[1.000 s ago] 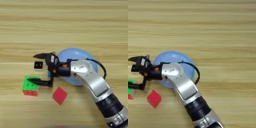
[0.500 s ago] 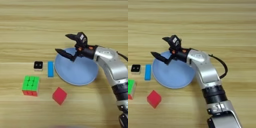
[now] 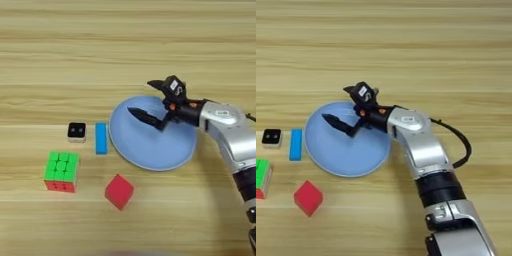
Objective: Move the objects on the table
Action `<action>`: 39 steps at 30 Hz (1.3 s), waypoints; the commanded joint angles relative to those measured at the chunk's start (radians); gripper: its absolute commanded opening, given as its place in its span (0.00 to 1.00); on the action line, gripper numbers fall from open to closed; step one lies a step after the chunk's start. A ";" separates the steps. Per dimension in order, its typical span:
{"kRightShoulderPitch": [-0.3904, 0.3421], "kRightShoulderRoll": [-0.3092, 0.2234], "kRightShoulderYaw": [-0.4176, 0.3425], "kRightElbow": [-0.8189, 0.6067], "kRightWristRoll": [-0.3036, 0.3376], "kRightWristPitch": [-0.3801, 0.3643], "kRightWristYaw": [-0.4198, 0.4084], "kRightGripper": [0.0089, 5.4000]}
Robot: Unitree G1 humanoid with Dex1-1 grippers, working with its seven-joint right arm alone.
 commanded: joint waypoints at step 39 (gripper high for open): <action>0.119 -0.090 0.050 0.025 -0.073 -0.087 0.065 1.00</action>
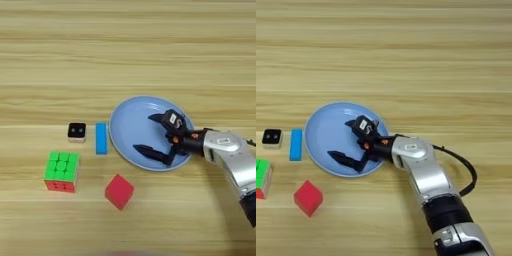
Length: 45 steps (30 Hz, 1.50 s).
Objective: Move the objects on the table
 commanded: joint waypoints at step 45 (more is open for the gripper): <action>0.144 -0.201 -0.001 -0.186 0.033 -0.032 0.177 1.00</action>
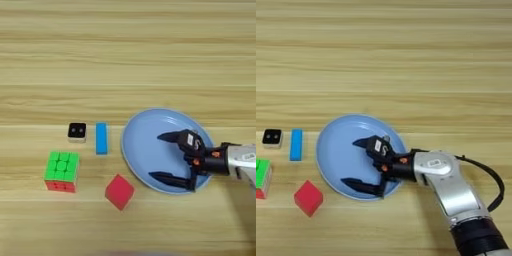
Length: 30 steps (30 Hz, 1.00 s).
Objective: Move the objects on the table
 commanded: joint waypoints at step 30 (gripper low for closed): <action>-0.060 -0.065 -0.053 0.006 0.023 -0.051 0.033 1.00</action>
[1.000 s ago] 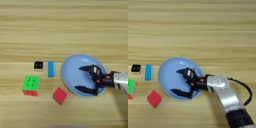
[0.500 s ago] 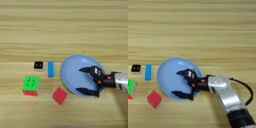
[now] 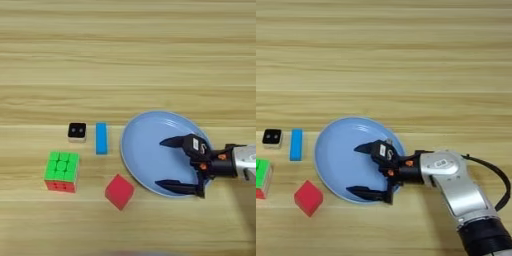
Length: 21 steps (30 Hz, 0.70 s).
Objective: Move the objects on the table
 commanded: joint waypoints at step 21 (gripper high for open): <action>-0.042 0.004 -0.077 -0.234 0.256 0.007 0.107 1.00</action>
